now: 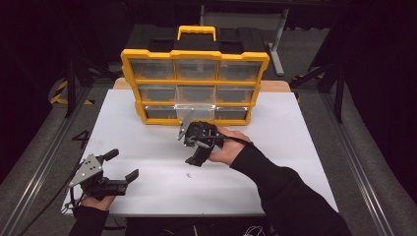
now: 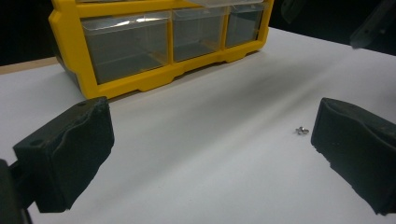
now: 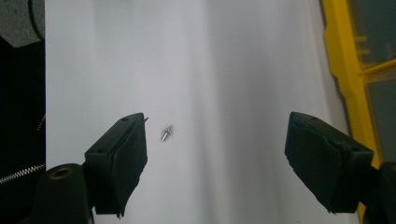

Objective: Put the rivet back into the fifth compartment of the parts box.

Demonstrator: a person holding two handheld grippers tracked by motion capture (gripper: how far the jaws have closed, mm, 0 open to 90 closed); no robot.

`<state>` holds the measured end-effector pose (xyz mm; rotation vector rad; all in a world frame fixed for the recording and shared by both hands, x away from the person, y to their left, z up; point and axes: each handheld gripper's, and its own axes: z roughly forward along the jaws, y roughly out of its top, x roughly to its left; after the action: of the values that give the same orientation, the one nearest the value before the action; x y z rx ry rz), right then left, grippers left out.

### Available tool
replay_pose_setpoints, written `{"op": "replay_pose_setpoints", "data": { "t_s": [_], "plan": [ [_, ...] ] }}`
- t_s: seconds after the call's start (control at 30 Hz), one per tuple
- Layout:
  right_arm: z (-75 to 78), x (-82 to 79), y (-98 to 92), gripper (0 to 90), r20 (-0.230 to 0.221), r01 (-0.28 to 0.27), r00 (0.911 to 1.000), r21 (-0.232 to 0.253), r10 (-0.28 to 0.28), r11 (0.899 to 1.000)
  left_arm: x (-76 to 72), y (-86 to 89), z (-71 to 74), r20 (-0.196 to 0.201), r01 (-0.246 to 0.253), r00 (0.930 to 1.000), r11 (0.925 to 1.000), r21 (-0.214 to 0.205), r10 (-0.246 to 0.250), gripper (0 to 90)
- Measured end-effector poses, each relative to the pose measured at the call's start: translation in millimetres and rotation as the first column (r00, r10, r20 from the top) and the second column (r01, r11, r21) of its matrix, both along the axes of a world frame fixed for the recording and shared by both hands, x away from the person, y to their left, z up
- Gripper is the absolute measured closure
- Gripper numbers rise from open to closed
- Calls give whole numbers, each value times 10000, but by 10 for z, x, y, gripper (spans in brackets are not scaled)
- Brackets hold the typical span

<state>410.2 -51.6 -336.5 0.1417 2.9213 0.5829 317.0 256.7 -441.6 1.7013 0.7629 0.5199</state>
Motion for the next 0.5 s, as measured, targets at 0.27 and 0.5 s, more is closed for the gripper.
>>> {"op": "replay_pose_setpoints", "data": {
  "t_s": [0.27,0.5],
  "plan": [
    [-296,-42,64,213,-144,-73,9999,-365,67,9993,-2,1,-1,9,-17,10000,10000,-8,17,2],
    [-541,-66,104,214,-438,-204,9989,-584,178,9981,-1,-2,0,5,-2,10000,10000,11,2,2]
  ]
}}
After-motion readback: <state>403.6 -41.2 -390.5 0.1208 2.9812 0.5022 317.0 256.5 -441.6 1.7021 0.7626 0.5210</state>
